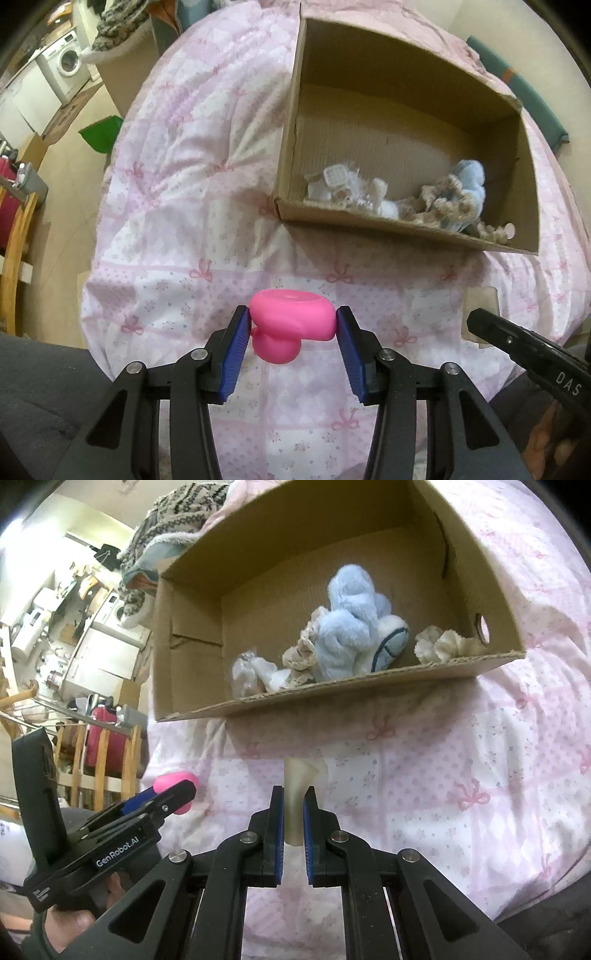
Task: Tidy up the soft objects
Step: 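Carry the pink item and cardboard piece into the box and open both tools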
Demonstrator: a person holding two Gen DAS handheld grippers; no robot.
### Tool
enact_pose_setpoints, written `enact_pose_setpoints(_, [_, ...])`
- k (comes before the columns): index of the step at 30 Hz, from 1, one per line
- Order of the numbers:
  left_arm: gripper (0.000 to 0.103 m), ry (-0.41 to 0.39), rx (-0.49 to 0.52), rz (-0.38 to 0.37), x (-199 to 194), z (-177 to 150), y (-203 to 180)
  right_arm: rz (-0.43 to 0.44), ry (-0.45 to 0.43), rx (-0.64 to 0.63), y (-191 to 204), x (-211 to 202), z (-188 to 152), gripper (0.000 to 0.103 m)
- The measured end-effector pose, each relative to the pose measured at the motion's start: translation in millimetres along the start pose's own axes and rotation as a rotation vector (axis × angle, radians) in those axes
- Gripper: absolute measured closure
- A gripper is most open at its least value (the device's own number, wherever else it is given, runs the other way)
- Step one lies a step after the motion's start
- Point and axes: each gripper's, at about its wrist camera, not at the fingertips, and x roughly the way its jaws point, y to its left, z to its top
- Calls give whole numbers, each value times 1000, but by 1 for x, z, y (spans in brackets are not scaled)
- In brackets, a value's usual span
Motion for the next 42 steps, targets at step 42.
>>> enact_pose_setpoints(42, [59, -249, 122, -166, -1, 107, -37, -60, -218, -21, -35, -41, 92, 92])
